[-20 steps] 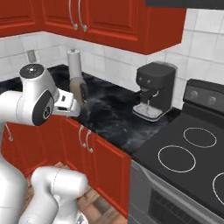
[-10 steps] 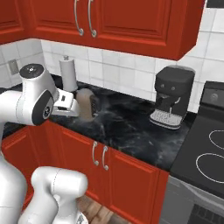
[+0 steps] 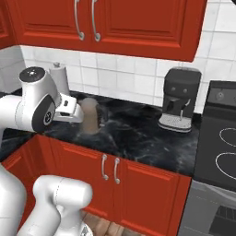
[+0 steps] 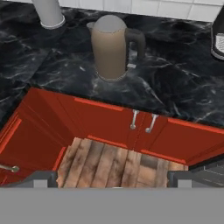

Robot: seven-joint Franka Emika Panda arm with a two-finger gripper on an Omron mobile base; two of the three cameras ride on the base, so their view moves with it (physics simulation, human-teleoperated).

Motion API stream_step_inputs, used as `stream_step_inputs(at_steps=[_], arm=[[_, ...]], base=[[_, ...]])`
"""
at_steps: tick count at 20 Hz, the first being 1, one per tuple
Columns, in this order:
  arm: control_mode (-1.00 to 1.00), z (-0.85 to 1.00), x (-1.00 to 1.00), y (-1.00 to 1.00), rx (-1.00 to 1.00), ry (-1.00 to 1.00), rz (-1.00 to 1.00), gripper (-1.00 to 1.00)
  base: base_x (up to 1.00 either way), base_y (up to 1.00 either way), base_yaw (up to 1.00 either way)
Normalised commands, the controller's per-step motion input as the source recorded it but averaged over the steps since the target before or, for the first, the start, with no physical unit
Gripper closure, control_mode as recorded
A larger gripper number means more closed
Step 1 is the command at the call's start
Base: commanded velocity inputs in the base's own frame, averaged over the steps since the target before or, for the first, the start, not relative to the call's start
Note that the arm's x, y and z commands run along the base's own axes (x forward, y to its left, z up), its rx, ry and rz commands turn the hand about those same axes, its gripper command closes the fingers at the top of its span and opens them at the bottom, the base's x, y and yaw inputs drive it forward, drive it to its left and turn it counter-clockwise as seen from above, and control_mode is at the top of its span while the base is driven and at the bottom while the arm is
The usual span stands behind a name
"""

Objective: Navigate to the electric kettle.

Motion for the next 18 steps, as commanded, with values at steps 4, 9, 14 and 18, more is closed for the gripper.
stream_step_inputs(at_steps=[4,9,14,18], arm=[[1.00,0.00,0.00,0.00,0.00,0.00,0.00,-1.00],[1.00,0.00,0.00,0.00,0.00,0.00,0.00,-1.00],[1.00,0.00,0.00,0.00,0.00,0.00,0.00,-1.00],[1.00,0.00,0.00,0.00,0.00,0.00,0.00,-1.00]], base=[[0.43,0.22,-0.29],[0.46,0.48,-0.27],[0.48,0.36,-0.21],[0.40,0.08,-0.11]])
